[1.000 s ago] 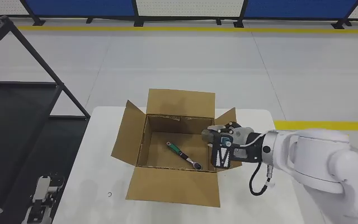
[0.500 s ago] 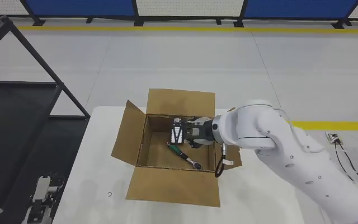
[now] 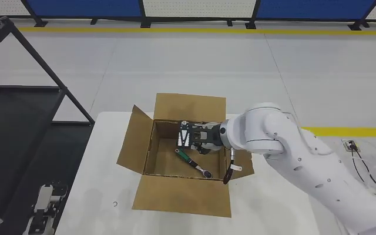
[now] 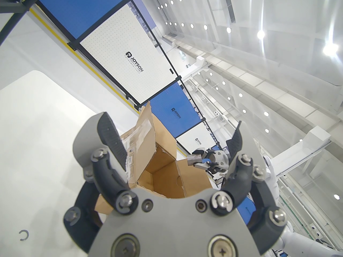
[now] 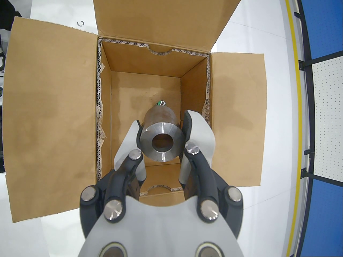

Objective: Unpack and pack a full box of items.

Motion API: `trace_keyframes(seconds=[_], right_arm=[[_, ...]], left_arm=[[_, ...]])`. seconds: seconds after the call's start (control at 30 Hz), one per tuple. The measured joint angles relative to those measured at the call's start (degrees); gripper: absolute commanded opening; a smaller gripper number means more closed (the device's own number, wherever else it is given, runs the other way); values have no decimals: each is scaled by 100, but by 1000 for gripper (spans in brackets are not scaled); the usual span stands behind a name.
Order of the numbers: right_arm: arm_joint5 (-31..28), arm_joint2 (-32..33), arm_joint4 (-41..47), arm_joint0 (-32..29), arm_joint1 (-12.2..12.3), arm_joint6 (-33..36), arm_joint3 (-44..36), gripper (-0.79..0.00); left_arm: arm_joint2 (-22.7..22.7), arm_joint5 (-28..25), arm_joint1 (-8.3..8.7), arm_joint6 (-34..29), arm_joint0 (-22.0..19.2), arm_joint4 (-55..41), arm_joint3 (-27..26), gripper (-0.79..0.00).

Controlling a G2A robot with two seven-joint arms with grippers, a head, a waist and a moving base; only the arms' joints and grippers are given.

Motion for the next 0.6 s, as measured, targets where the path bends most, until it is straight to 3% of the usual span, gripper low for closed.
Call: trace_keyframes(seconds=[0.3,0.6], right_arm=[[502,-180,10,-18,-139,-8,220,-785],[941,-1003,526,578,-775,511,1466,-785]], left_arm=[[0,0,0,0,0,0,0,0],[0,0,0,0,0,0,0,0]])
